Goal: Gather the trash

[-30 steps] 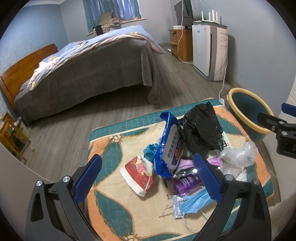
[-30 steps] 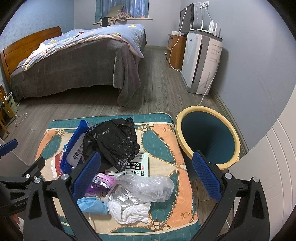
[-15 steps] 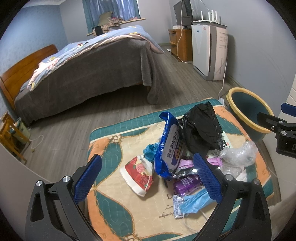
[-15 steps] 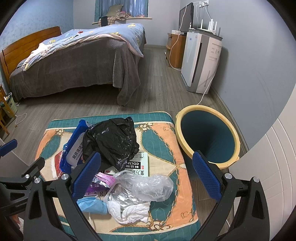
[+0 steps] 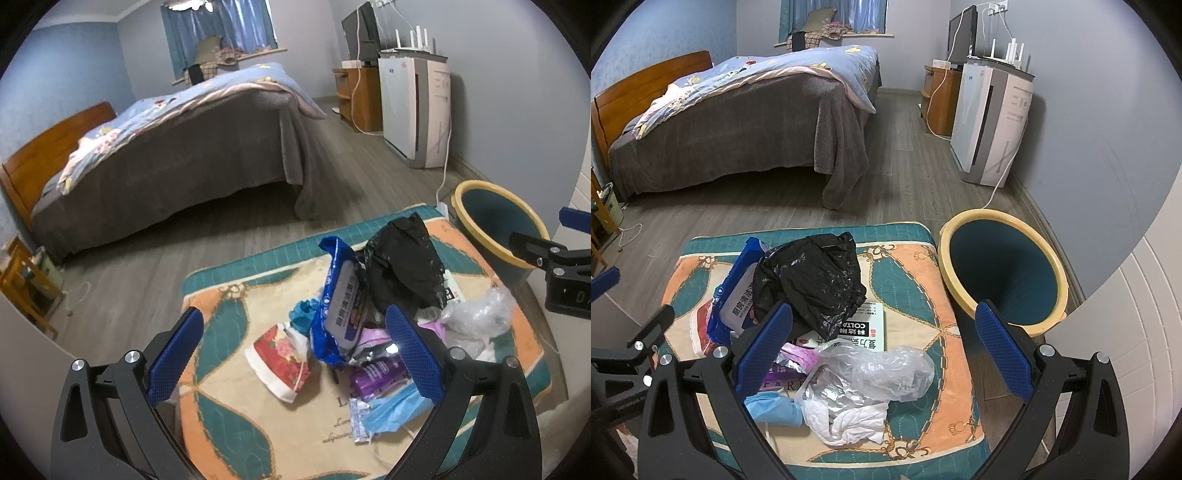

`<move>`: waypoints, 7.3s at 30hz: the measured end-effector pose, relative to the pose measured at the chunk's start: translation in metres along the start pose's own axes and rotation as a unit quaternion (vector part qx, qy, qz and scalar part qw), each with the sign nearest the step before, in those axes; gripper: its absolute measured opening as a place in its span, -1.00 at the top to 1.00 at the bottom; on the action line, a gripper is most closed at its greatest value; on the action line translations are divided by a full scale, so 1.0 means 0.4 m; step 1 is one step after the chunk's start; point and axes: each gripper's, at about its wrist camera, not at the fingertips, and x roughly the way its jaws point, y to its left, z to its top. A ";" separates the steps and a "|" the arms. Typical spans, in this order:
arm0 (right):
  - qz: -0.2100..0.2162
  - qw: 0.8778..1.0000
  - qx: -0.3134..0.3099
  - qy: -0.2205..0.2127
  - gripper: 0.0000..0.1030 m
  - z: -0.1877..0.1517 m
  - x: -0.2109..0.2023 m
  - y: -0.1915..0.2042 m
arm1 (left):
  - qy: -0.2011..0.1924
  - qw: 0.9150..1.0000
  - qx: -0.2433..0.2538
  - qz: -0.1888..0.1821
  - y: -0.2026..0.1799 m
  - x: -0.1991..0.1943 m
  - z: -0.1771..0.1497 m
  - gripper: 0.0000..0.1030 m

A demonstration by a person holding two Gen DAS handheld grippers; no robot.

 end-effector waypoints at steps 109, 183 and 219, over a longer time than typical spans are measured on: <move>0.009 0.985 0.157 0.064 0.74 0.189 0.234 -0.527 | -0.029 0.981 0.092 -0.171 -0.331 0.124 0.344 0.68; 0.056 0.988 0.088 0.114 -0.89 0.148 0.247 -0.022 | 0.072 0.995 -0.047 -0.041 0.178 0.201 0.018 -0.88; 0.129 0.959 0.082 0.238 -0.05 0.100 0.508 0.043 | 0.239 0.967 0.045 -0.072 0.089 0.454 -0.139 -0.53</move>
